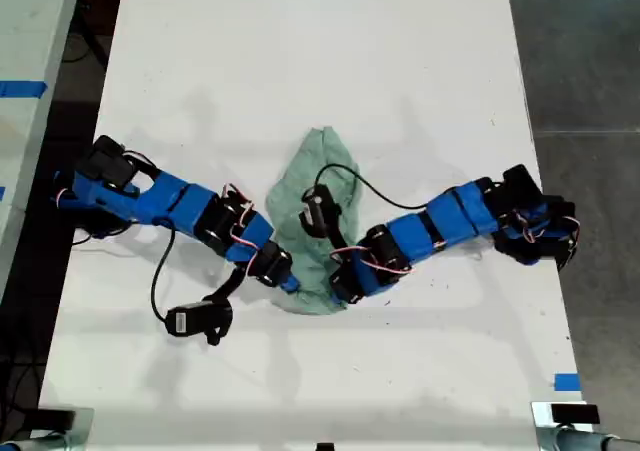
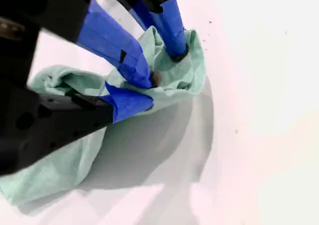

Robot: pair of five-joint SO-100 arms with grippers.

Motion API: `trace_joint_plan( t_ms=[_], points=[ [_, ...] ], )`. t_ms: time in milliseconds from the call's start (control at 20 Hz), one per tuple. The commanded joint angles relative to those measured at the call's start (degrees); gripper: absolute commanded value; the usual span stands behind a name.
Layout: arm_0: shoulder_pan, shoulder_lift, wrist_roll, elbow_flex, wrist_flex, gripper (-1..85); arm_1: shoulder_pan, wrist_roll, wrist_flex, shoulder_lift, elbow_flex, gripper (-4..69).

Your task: Fold t shirt

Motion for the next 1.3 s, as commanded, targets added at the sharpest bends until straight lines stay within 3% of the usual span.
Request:
trace_joint_plan(
  t_ms=[0, 300, 700, 1100, 1150, 1200, 1250],
  points=[
    [-4.75, 8.79, 1.23, -0.79, 4.13, -0.1, 5.1, -3.69, 2.29, 10.37, -5.19, 1.0],
    [-17.58, 17.4, 6.94, -0.53, 13.18, -0.1, 18.02, -11.16, 7.12, 21.71, -2.72, 1.0],
    [-33.05, 11.51, 12.22, 0.53, 13.97, -0.1, 35.16, -18.28, 8.09, 24.17, 5.62, 1.0],
    [-44.21, -2.2, 19.34, 0.09, 11.34, -0.1, 47.99, -24.43, -0.35, 22.85, 20.21, 1.0],
    [-44.65, -4.22, 19.78, -0.26, 10.9, 3.7, 48.87, -24.87, -1.49, 21.71, 21.27, 1.0],
    [-44.82, -5.71, 20.74, -0.44, 10.02, 10.1, 49.39, -25.4, -2.29, 20.3, 21.62, 1.7],
    [-45.0, -6.86, 20.83, -0.88, 10.02, 14.1, 49.66, -25.93, -2.9, 18.81, 21.62, 15.4]
  ],
)
